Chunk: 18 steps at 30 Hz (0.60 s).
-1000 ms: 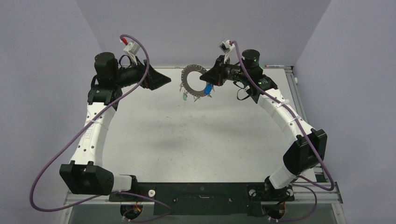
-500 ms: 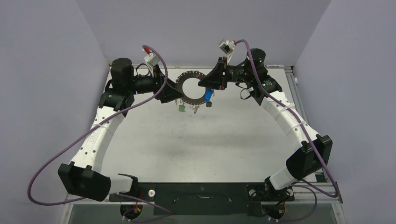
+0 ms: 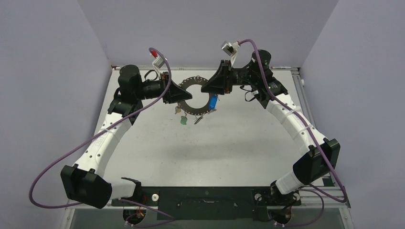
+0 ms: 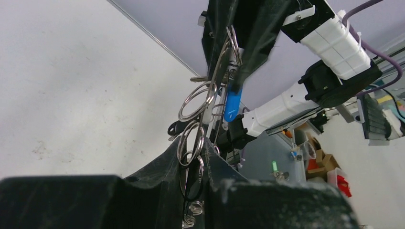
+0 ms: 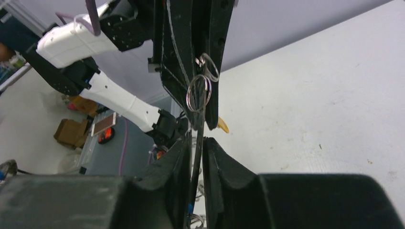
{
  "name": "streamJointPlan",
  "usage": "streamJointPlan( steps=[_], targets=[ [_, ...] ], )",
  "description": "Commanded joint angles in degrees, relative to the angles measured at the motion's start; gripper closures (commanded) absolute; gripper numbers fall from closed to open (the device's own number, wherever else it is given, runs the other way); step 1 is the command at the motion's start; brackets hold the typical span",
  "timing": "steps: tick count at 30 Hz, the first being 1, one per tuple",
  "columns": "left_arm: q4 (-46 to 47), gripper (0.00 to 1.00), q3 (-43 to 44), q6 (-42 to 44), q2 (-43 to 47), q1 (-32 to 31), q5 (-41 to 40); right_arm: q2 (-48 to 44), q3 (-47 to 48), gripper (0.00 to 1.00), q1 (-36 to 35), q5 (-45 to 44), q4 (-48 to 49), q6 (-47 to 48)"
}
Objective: Remove the keys from the keyring
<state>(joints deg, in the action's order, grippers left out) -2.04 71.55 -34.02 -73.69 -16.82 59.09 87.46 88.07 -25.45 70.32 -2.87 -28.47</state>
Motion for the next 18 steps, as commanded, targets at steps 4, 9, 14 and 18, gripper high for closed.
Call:
streamJointPlan(
  steps=[4,9,14,18],
  targets=[
    [5.23,1.0,-0.06,-13.78,2.24,0.72,-5.13,-0.21,1.88,0.3,3.52,-5.14,4.77,-5.12],
    [10.04,1.0,-0.11,-21.73,0.62,3.45,-8.58,-0.53,2.89,0.03,8.4,-14.11,-4.09,-3.34],
    [11.86,1.0,-0.81,-25.48,-0.44,4.81,-13.85,-4.23,-0.63,0.04,11.41,-20.23,-11.37,-2.35],
    [12.02,1.0,-2.29,-28.37,-0.96,4.74,-16.96,-7.29,-4.92,0.11,8.97,-18.94,-11.21,-3.63]
  ],
)
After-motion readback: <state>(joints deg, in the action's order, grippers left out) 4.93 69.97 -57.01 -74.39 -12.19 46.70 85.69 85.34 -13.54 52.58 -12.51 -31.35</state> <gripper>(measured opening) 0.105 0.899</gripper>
